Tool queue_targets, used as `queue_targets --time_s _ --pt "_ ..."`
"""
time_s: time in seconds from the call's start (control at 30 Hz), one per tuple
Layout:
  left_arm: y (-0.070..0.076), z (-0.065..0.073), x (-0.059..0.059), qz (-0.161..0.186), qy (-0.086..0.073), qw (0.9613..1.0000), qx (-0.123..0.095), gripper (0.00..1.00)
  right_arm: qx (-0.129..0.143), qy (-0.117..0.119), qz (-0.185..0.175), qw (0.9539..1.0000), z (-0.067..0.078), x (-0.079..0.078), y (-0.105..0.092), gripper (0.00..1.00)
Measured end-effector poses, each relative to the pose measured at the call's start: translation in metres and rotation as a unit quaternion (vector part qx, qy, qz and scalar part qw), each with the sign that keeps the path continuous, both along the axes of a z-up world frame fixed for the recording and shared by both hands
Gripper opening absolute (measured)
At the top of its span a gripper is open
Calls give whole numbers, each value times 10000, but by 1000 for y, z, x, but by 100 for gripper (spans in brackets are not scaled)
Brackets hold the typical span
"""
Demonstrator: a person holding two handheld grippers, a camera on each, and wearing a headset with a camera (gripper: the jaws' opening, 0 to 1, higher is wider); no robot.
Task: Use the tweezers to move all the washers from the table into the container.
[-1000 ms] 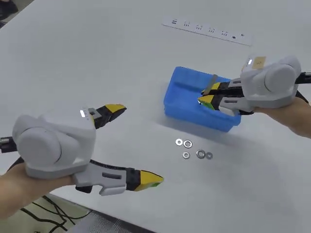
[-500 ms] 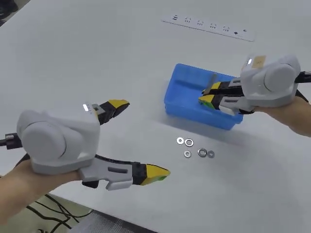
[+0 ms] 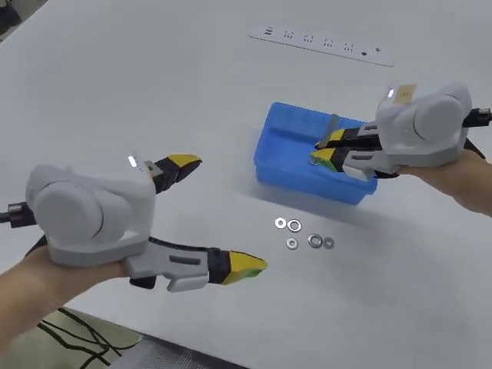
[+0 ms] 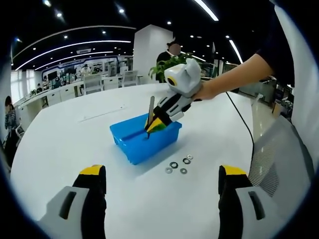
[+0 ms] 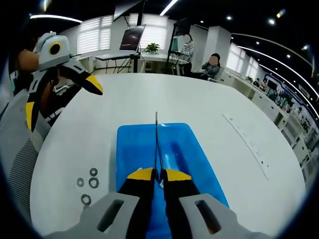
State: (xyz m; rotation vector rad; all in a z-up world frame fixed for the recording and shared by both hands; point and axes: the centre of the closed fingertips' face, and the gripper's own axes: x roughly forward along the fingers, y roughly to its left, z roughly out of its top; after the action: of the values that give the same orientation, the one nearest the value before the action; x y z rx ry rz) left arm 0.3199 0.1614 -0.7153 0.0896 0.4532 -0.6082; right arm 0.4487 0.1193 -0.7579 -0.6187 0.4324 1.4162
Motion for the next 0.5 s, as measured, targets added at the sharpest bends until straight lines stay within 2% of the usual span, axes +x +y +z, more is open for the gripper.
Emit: queue_targets --time_s 0.07,0.13,0.17,0.23,0.3,0.37,0.43,0.5 --pt "-1 3 11 -77 -43 10000 -7 96 -77 -78 10 9999 1 0 0 8" --pt "-2 3 20 -226 -5 9997 55 87 -93 -106 43 9999 4 -1 0 8" --pt "-4 4 27 -317 -47 9994 143 81 -114 -135 61 9998 4 -1 0 8" --pt "-9 7 37 -459 -115 9987 210 78 -146 -210 102 9996 7 -2 -1 8" --pt "-16 12 48 -567 -172 9981 138 76 -132 -224 106 9996 10 -3 -2 8" --pt "-20 14 59 -688 -233 9973 124 68 -139 -255 123 9995 11 -4 -2 8" --pt "-27 18 70 -833 -297 9959 171 59 -141 -287 143 9994 13 -6 -2 8" --pt "-30 21 81 -909 -380 9949 195 56 -157 -336 183 9991 15 -7 -3 8"
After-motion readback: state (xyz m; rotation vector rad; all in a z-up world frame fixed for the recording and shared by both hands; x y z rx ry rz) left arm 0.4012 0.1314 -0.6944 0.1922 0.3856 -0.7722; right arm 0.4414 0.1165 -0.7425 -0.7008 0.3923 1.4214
